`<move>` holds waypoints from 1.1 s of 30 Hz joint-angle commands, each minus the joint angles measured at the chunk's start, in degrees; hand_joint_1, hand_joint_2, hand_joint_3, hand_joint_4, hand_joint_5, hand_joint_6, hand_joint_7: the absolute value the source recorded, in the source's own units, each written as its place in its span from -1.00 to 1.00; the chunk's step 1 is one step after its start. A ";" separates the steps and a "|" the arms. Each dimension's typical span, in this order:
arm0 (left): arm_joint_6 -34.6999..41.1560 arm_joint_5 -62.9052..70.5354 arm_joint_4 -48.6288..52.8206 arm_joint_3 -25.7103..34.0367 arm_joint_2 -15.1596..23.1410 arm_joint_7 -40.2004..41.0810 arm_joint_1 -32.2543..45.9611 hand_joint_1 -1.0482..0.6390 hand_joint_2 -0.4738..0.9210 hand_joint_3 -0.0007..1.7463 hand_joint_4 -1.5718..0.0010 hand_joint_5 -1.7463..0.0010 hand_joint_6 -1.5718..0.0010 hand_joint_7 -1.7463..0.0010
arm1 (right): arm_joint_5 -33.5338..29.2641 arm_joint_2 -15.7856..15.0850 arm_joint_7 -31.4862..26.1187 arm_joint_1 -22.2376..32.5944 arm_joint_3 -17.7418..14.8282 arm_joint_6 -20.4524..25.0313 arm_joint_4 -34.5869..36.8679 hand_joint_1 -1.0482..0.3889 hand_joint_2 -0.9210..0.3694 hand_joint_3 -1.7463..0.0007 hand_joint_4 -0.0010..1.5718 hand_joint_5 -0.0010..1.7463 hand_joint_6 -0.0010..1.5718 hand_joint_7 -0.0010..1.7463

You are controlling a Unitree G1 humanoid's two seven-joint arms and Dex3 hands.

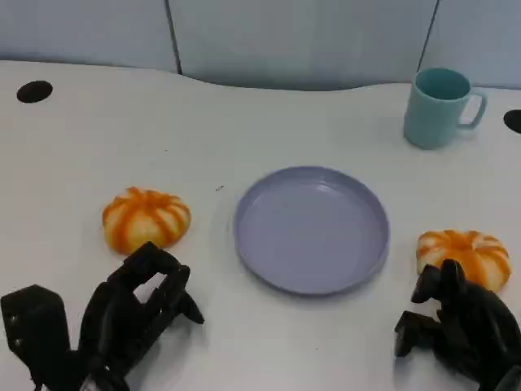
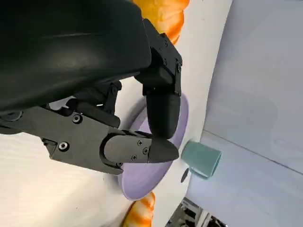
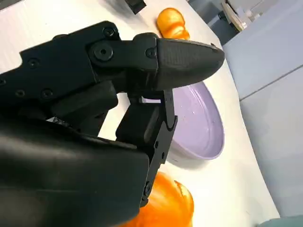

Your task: Grasp the bread from the table and place it into the plate.

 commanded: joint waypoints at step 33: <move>-27.77 65.80 -6.25 -13.85 24.95 42.35 -8.19 -0.50 0.99 -0.97 0.87 0.79 0.72 1.00 | -0.14 0.50 0.33 1.11 0.24 -0.69 1.63 -0.15 -1.00 0.45 0.72 0.36 0.49 0.41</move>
